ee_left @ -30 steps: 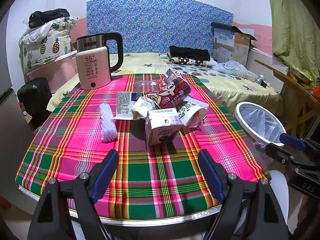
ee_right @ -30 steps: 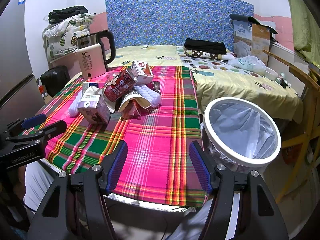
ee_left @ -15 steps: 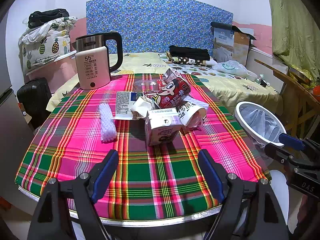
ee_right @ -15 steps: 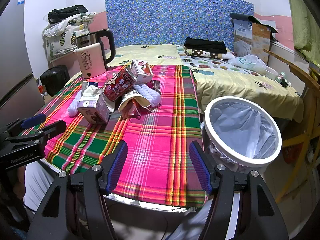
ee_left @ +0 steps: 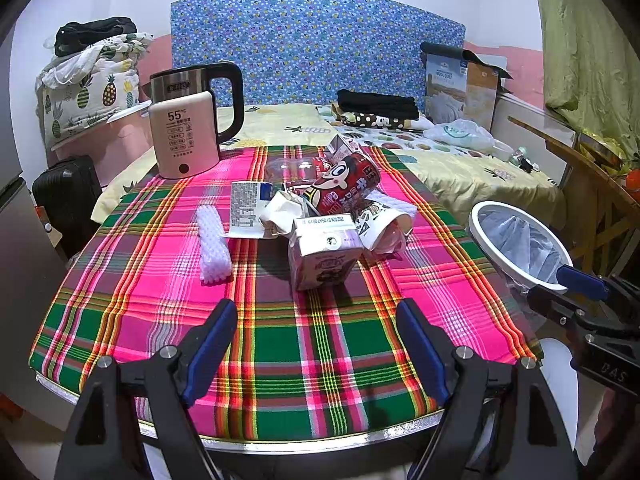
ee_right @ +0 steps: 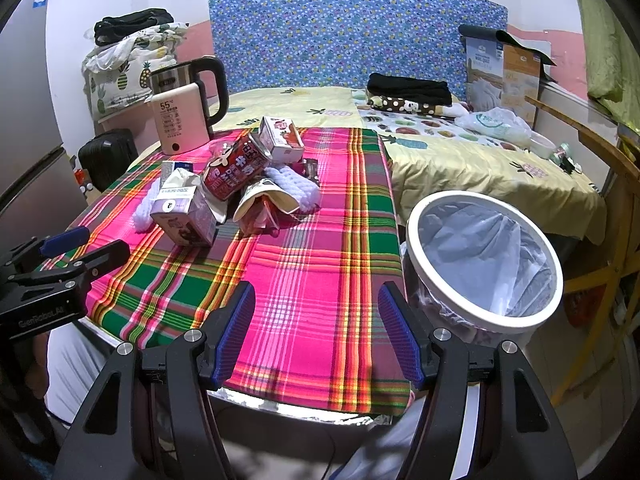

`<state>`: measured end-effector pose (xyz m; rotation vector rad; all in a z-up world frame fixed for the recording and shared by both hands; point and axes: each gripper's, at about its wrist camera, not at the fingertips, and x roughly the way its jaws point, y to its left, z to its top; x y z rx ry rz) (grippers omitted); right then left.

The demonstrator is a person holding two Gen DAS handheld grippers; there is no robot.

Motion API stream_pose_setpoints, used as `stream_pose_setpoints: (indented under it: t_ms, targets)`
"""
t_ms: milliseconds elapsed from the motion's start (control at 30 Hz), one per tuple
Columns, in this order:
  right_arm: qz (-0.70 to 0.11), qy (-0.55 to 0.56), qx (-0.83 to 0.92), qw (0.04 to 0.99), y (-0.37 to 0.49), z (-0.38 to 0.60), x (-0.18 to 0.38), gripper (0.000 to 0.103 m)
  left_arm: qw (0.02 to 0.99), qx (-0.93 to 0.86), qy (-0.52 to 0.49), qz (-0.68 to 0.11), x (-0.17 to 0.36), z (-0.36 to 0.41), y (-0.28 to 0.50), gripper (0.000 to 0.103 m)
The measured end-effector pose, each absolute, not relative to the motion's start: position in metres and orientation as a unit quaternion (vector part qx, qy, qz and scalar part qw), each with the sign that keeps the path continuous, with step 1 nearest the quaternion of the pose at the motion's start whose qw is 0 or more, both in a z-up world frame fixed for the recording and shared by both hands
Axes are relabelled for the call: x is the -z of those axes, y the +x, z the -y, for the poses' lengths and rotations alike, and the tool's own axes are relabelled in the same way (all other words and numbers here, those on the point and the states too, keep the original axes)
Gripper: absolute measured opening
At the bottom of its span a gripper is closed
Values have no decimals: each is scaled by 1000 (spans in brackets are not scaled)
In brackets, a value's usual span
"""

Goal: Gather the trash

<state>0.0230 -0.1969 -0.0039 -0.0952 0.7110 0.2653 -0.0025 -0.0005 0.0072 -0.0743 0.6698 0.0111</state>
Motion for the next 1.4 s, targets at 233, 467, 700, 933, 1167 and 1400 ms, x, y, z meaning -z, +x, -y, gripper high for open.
stream_pose_setpoints:
  t_ms: [233, 467, 700, 933, 1167, 1400]
  targets:
    - [-346, -46, -129, 928, 23, 197, 5, 65, 943, -1, -32, -330, -1, 2, 1, 82]
    - [-345, -47, -129, 928, 25, 197, 5, 65, 944, 1, -28, -330, 1, 3, 3, 82]
    - [-353, -46, -137, 924, 32, 199, 5, 65, 939, 4, -36, -341, 8, 1, 12, 82]
    - [-359, -44, -147, 921, 43, 201, 11, 65, 936, -2, -46, -350, 15, -4, 28, 82]
    - [-363, -43, -158, 917, 57, 200, 15, 65, 936, -8, -52, -348, 14, -7, 51, 82]
    - [-361, -46, -162, 917, 68, 197, 16, 65, 932, -2, -57, -357, 21, 2, 79, 81]
